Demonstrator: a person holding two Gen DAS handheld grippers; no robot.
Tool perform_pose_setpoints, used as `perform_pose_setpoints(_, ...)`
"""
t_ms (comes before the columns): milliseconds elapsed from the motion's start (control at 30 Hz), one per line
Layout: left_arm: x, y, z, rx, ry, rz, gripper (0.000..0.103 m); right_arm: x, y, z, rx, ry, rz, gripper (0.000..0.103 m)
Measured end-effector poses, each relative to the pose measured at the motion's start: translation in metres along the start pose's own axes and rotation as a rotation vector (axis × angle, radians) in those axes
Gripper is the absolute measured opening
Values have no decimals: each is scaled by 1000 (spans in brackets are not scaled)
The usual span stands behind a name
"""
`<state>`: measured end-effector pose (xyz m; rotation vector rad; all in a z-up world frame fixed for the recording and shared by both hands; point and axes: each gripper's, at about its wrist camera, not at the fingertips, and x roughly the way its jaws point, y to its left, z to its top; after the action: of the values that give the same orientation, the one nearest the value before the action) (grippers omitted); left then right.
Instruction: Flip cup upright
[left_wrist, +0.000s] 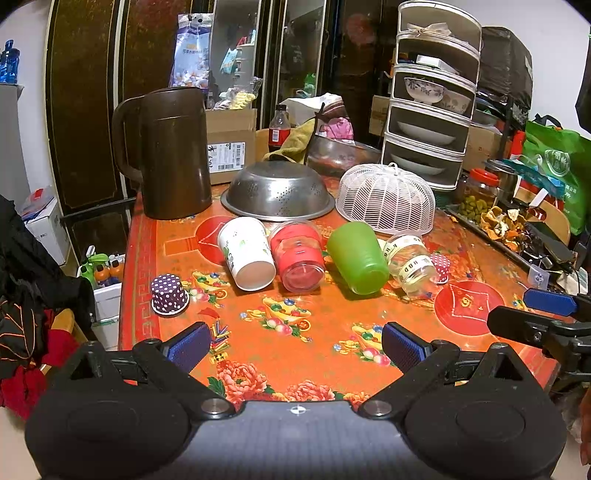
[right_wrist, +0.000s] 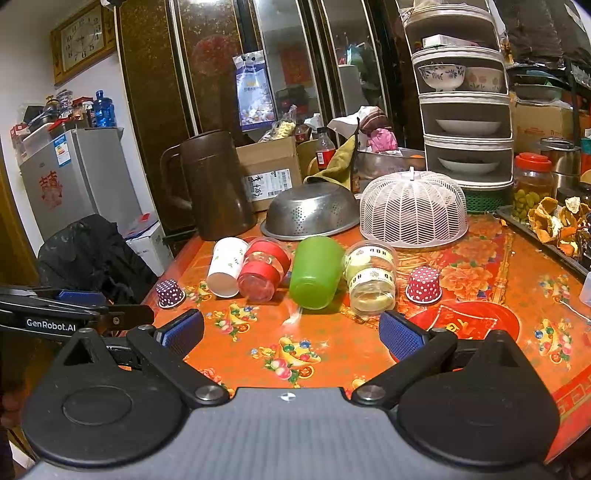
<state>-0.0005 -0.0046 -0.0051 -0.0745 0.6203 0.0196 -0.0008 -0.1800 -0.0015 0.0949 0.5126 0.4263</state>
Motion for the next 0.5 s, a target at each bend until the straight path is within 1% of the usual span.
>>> perform_pose_setpoints(500,0,2,1,-3,8,-3,100,0,2,0,2,0,3,102)
